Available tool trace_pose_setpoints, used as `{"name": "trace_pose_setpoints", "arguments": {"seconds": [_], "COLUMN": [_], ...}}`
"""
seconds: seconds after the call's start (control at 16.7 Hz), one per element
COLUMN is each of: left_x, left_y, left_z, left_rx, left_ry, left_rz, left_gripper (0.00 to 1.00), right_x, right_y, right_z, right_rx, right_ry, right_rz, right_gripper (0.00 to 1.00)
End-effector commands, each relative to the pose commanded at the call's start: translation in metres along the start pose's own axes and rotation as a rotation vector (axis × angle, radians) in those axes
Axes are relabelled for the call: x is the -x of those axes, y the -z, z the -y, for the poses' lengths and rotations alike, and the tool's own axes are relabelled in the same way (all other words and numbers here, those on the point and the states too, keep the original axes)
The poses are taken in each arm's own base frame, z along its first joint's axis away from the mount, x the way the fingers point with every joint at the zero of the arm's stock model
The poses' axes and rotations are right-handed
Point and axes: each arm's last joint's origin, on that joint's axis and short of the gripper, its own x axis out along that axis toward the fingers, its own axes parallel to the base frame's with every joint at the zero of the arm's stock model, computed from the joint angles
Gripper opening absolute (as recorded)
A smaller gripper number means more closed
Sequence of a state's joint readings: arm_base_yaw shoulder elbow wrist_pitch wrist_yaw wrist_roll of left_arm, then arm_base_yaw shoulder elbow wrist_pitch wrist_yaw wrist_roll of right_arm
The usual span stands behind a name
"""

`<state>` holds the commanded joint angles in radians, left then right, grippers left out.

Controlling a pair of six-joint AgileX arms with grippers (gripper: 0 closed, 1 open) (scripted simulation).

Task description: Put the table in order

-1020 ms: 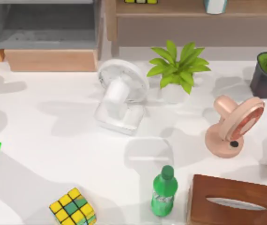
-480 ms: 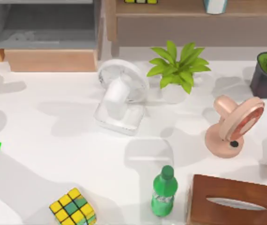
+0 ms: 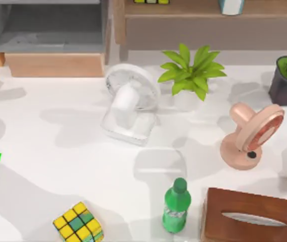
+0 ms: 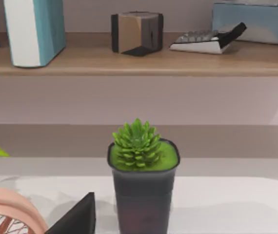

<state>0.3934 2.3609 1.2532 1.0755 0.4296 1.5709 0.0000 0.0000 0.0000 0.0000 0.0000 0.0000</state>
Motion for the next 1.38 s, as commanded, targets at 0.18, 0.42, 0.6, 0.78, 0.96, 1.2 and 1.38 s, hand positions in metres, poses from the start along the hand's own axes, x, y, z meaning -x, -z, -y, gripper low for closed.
{"name": "trace_pose_setpoints", "arguments": {"seconds": [0.18,0.42,0.6,0.78,0.96,1.2,1.38], "left_x": [0.000,0.000,0.005,0.015,0.032,0.044,0.043], "left_y": [0.000,0.000,0.001,0.001,0.002,0.002,0.000], "left_z": [0.000,0.000,0.013,0.011,0.012,0.014,0.016], "left_rx": [0.000,0.000,0.022,0.020,0.022,0.022,0.024], "left_ry": [0.000,0.000,0.040,0.034,0.036,0.041,0.045], "left_rz": [0.000,0.000,-0.006,-0.003,-0.007,-0.007,-0.003], "left_gripper": [1.00,1.00,1.00,1.00,1.00,1.00,1.00], "right_x": [0.000,0.000,0.000,0.000,0.000,0.000,0.000], "right_y": [0.000,0.000,0.000,0.000,0.000,0.000,0.000], "right_z": [0.000,0.000,0.000,0.000,0.000,0.000,0.000], "right_rx": [0.000,0.000,0.000,0.000,0.000,0.000,0.000], "right_ry": [0.000,0.000,0.000,0.000,0.000,0.000,0.000], "right_rz": [0.000,0.000,0.000,0.000,0.000,0.000,0.000], "right_gripper": [1.00,1.00,1.00,1.00,1.00,1.00,1.00]}}
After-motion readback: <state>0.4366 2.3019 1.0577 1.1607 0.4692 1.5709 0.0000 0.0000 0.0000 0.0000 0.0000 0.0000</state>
